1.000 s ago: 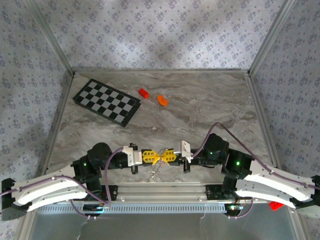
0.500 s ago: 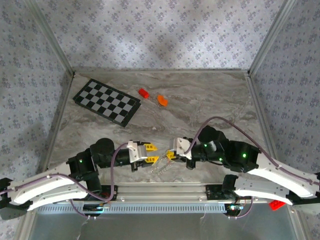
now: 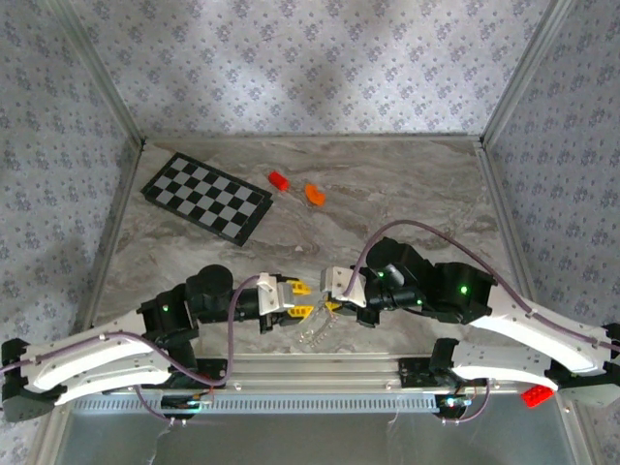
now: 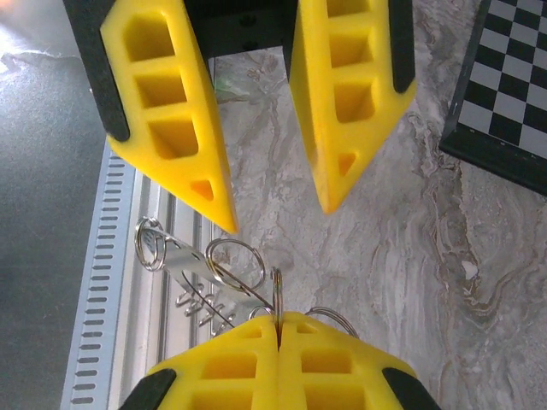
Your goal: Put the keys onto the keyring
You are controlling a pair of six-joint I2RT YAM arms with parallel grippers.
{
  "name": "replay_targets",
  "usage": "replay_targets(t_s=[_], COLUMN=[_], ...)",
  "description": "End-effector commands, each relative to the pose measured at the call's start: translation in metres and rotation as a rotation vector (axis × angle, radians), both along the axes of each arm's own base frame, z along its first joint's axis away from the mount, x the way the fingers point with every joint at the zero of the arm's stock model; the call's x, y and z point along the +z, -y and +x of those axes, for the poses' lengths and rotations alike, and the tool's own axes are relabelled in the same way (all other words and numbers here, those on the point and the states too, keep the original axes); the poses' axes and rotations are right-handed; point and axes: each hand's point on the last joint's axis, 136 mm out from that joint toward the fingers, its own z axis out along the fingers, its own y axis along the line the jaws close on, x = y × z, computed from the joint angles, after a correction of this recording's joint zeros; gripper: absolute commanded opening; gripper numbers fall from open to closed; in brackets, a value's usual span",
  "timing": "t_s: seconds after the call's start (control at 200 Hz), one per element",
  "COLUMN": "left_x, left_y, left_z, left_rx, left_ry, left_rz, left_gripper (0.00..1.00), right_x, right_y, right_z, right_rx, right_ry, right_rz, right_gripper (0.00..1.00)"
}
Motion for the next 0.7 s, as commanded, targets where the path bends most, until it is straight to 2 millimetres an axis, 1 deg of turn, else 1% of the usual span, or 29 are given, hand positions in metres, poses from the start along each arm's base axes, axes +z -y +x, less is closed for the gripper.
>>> replay_targets(t_s=[0.0,0.27,0.395,0.49,0.695], left_x=[0.025,0.022,0.018,0.011,0.01], left_y=[0.006,0.013,0.011,0.01,0.006], left_z=[-0.005,-0.003,0.002,0.005,0.007], left_rx=[-0.036,-0.042,-0.013,0.007,0.024], left_ry=[0.005,-0.003,0.01,0.014,0.023], left_rz=[-0.077,-0.074,-0.068,-0.051,-0.052], left_gripper=[0.33,0.31,0.3,0.28,0.25], right_x=[0.015,0.02,0.024,0.021,0.021], right_y=[-0.003,-0.008,-0.011,-0.013,-0.017], right_z=[-0.004,-0.001,-0.003,-0.004,-0.003], right_rx=[0.031,0.041,0.057,0.07,0.079], right_ry=[0.012,0.027,0.03,0.024,0.025], right_rz=[0.032,0.036,0.054,0.045,0.04], right_gripper=[0.0,0.0,0.0,0.0,0.0])
